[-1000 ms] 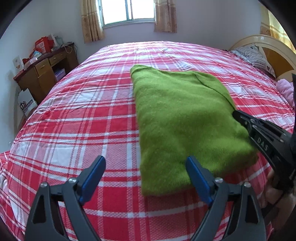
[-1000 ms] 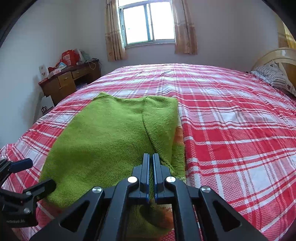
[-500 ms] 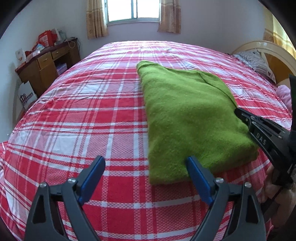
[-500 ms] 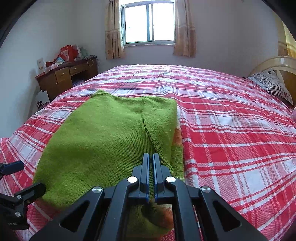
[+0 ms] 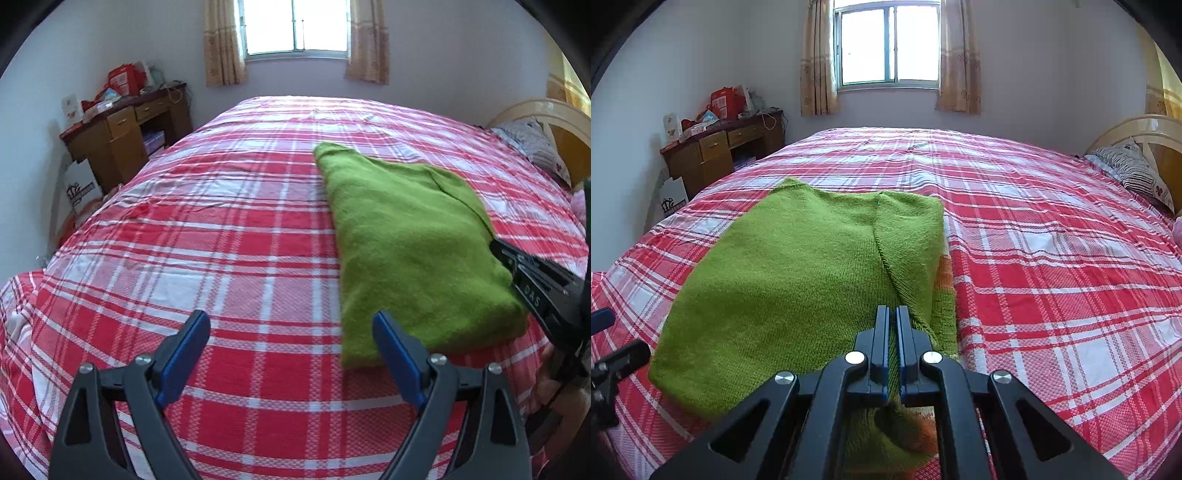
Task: Fold small clothes
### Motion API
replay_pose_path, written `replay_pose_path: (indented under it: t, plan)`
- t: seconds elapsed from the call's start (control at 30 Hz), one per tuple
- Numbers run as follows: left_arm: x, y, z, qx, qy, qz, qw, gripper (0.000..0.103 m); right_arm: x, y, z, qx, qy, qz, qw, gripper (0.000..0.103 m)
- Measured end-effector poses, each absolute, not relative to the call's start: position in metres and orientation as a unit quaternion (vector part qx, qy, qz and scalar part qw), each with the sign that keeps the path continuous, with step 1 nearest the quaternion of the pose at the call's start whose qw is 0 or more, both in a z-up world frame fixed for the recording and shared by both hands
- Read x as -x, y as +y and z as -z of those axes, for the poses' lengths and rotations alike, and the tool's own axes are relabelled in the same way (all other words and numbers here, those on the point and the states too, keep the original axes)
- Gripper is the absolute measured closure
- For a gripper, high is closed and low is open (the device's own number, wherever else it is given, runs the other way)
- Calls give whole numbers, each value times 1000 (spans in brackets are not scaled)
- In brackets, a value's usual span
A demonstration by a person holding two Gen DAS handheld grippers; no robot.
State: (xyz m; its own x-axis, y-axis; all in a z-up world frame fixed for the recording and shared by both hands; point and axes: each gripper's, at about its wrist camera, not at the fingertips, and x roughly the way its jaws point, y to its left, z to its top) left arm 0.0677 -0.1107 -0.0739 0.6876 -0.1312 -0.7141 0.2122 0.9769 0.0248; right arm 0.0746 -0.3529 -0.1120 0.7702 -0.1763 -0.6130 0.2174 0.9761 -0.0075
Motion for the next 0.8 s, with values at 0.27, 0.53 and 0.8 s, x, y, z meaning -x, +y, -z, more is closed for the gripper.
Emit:
replay_pose_path:
  t: [0.27, 0.53, 0.8]
  plan:
    - [-75, -100, 70, -58, 376, 97, 920, 11, -58, -374, 103, -121, 310, 68, 940, 100]
    - [-121, -95, 57, 4, 378, 144, 915, 5, -19, -437, 90, -277, 269, 72, 920, 19]
    - [-182, -132, 62, 52, 396, 207, 893, 7, -77, -431, 71, -213, 288, 5, 934, 20]
